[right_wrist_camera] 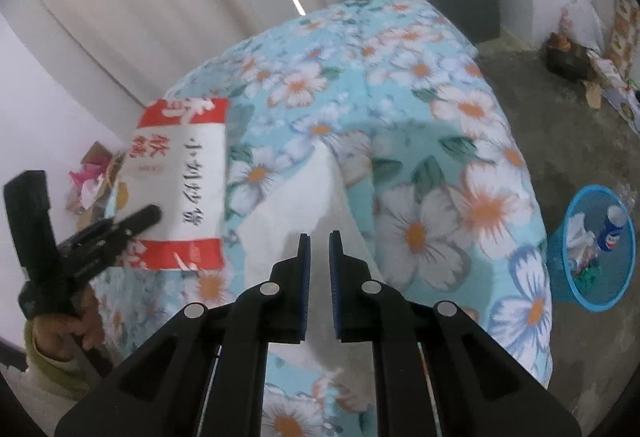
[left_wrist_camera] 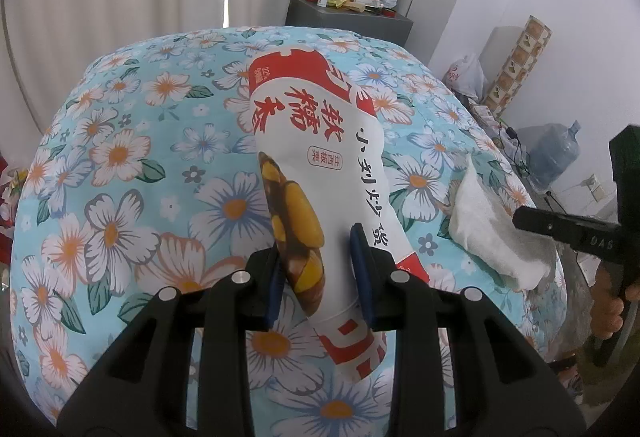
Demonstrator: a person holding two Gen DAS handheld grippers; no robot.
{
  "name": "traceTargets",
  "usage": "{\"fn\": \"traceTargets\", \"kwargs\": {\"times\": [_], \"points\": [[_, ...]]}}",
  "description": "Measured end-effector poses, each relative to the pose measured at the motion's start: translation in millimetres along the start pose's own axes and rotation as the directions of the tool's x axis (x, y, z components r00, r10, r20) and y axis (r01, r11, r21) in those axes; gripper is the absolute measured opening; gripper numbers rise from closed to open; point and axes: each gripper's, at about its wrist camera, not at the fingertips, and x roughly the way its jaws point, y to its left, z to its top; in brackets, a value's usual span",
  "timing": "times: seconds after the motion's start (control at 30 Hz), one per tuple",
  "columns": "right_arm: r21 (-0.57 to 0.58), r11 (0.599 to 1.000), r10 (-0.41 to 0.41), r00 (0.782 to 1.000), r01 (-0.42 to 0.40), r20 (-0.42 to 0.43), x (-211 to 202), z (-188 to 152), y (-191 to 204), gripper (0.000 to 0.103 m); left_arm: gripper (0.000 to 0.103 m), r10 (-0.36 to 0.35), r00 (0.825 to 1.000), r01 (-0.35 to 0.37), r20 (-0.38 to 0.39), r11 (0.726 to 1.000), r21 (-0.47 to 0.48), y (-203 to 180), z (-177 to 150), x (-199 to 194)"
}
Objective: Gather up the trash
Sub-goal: 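Grasp the white tissue with the right tool while the left tool holds the snack bag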
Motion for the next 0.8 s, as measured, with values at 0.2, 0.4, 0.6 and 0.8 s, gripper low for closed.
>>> {"fn": "traceTargets", "kwargs": {"times": [0.2,0.4,0.6,0.8], "points": [[0.128,0.99,0.061,0.997,-0.055,-0.038,1,-13,-17,0.038,0.028,-0.001,1.0,0.001,-0.001,1.0,-0.001,0,0,0],[0.098,0.981,0.174,0.983,-0.168,-0.051,-6,-23,-2,0.038,0.028,0.0,1.0,0.0,-0.001,1.0,0.001,0,0,0],[0.079,0.984,0.165,0.985,-0.162,-0.038,-6,-21,5,0.038,0.028,0.002,1.0,-0.002,0.0,1.0,0.002,-1,0,0],[0.114,0.991,0.074,0.997,-0.072,-0.014,7,-12,-4,0.038,0.028,0.004,1.0,-0.004,-0.001,1.0,0.003,-1,0,0]]}}
